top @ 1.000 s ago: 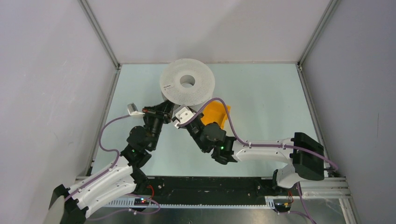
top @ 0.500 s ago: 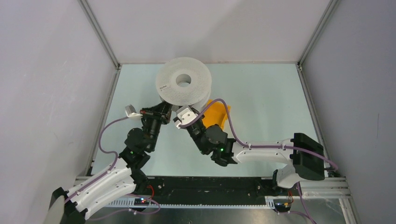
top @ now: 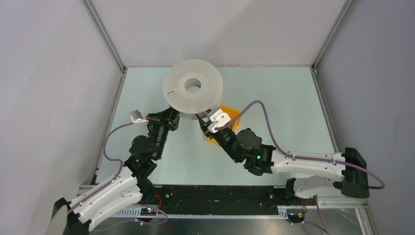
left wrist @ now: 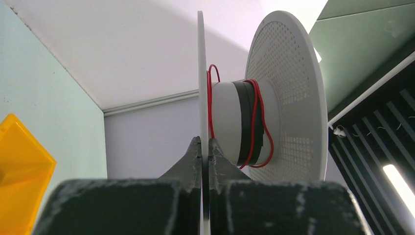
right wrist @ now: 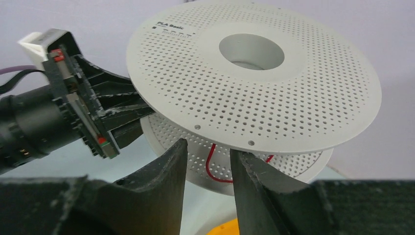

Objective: Wrap the cables

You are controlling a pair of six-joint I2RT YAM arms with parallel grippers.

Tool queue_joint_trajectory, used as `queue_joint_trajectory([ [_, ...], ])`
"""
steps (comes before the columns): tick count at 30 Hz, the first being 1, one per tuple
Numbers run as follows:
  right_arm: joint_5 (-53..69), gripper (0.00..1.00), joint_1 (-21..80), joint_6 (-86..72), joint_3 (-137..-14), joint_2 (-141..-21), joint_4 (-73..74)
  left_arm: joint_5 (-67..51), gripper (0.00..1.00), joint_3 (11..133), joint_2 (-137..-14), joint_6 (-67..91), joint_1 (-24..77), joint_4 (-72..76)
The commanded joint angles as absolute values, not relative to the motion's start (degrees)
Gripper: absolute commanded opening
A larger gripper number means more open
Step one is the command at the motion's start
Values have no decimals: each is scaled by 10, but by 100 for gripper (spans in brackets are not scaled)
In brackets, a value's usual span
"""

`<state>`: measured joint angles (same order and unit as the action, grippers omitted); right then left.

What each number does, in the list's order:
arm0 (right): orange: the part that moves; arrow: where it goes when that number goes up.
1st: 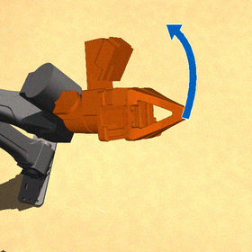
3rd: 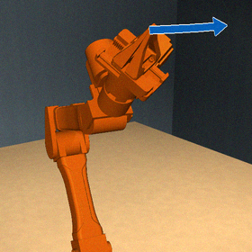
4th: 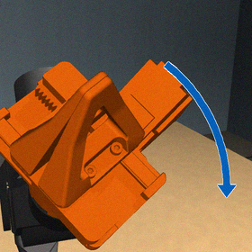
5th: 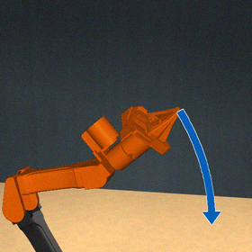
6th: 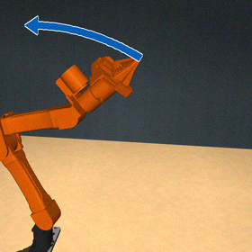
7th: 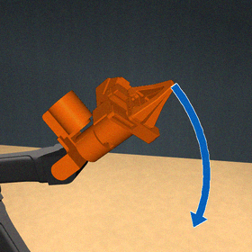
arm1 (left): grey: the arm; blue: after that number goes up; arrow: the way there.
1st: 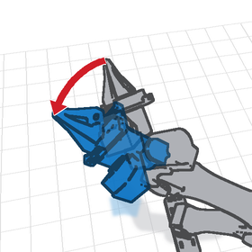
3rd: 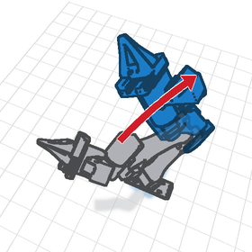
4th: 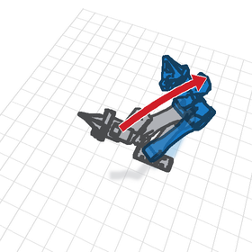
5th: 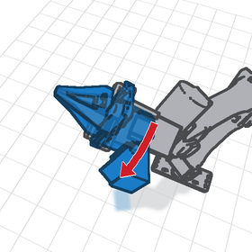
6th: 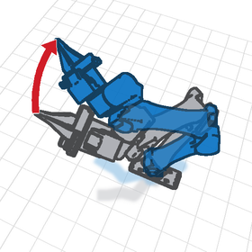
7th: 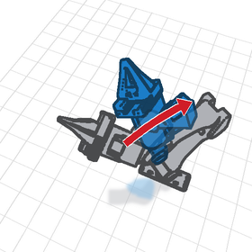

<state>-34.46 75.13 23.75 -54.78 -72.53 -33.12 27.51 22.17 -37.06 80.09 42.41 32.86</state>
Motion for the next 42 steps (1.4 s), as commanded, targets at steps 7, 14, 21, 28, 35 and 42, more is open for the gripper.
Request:
queue_joint_trajectory([
  [7, -228, 42, 735, 117, -527, -606, -165, 260, 0, 228, -358, 796, 427, 371],
  [14, -93, 39, 689, 35, -519, -499, -35, 262, 0, 228, -361, 788, 426, 370],
  [21, -8, 36, 617, -57, -506, -430, 23, 266, 0, 225, -367, 786, 427, 370],
  [28, -12, 38, 579, -89, -475, -449, -39, 262, 0, 228, -374, 787, 427, 370],
  [35, 6, 37, 592, -26, -471, -507, -133, 257, 0, 234, -380, 790, 427, 370],
  [42, -45, 40, 580, 25, -461, -521, -174, 252, 0, 234, -381, 794, 427, 370],
])
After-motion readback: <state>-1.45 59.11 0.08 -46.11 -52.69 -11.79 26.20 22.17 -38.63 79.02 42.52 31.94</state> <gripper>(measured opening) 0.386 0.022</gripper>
